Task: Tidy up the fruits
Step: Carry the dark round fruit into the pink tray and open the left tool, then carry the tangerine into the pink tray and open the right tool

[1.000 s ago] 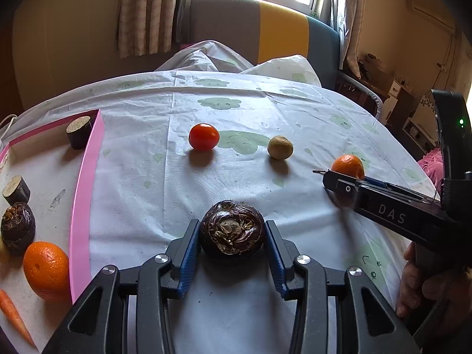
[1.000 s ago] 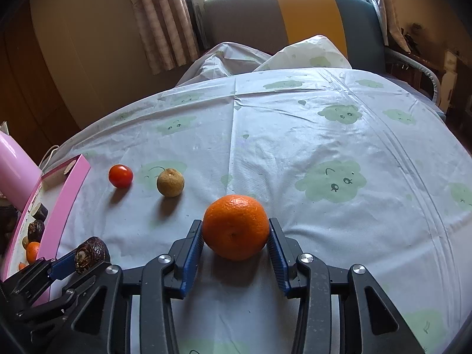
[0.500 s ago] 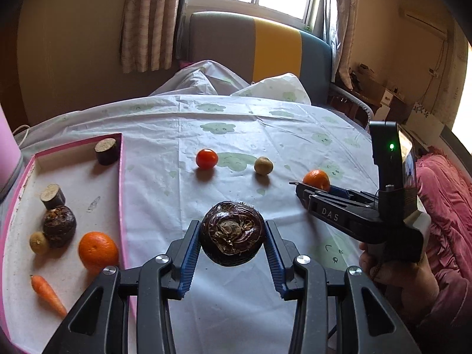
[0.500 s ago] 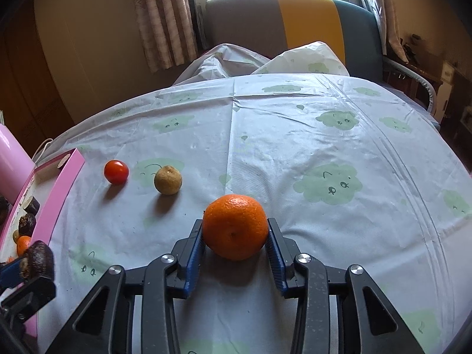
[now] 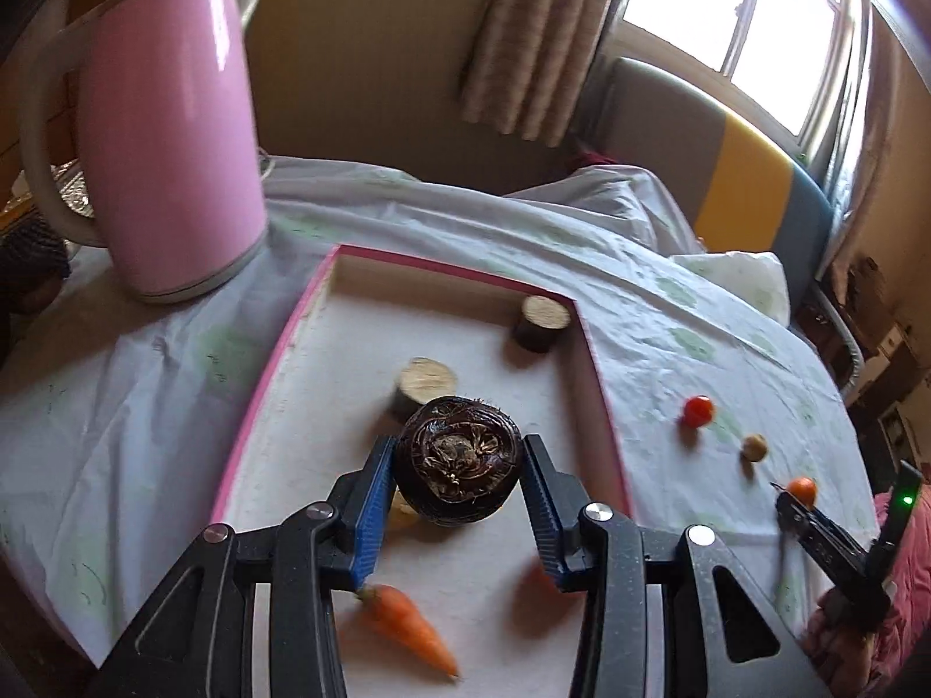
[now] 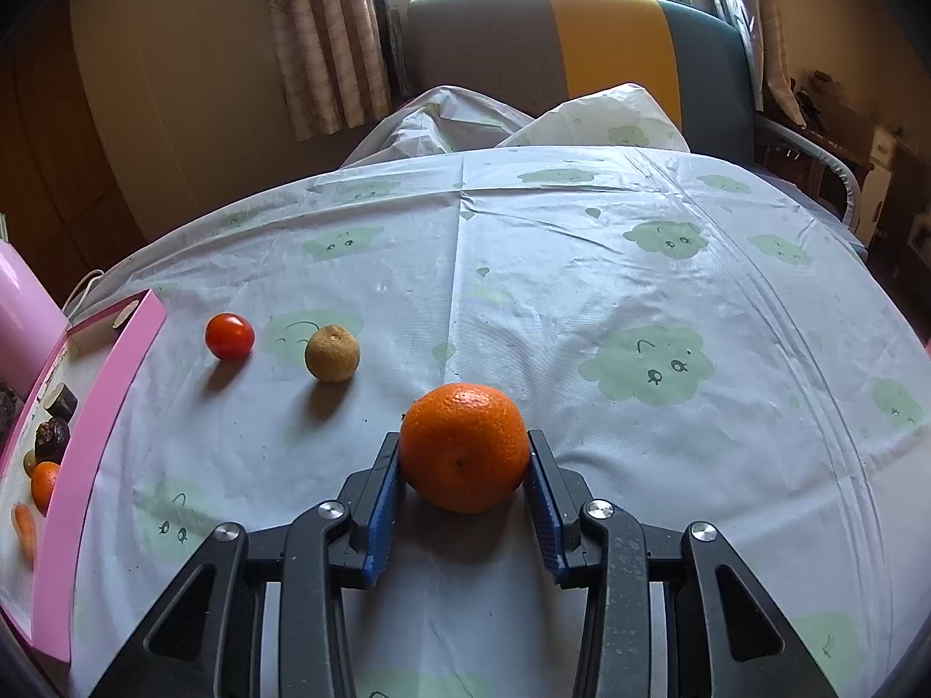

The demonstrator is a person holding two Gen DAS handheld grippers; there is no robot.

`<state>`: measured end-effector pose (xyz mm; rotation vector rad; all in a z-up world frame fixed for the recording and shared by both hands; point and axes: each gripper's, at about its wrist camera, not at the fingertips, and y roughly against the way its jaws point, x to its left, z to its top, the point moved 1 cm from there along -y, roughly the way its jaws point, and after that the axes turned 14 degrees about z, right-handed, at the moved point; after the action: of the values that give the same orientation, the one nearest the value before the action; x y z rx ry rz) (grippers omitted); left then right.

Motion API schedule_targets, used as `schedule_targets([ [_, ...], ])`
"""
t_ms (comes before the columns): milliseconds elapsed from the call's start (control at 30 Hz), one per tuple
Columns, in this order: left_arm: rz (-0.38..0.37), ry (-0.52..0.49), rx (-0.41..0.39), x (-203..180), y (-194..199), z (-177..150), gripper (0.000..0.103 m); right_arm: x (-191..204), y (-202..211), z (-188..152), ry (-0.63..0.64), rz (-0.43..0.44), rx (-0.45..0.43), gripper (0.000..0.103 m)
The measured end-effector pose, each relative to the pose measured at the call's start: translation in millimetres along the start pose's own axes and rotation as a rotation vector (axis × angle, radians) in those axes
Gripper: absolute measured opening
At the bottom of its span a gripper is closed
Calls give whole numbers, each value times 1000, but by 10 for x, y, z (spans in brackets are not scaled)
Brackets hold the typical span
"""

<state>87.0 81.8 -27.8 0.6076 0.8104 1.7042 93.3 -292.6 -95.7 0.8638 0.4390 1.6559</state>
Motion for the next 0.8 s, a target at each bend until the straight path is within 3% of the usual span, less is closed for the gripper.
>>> schedule_targets([
  [133,89,-5,5,198,-159,60,43,-3,1,1,-3,4,-1,41],
  [367,132,5,-11,279,-119,27,46,-2,3,0,-2,3,-1,41],
  [500,131,0,-17,170,-18,-78,46,-5,4,1,-5,7,-2,41],
  [800,37,-77,-36,-115,155,-309,46,155,4,-4,59,-1,27,40],
])
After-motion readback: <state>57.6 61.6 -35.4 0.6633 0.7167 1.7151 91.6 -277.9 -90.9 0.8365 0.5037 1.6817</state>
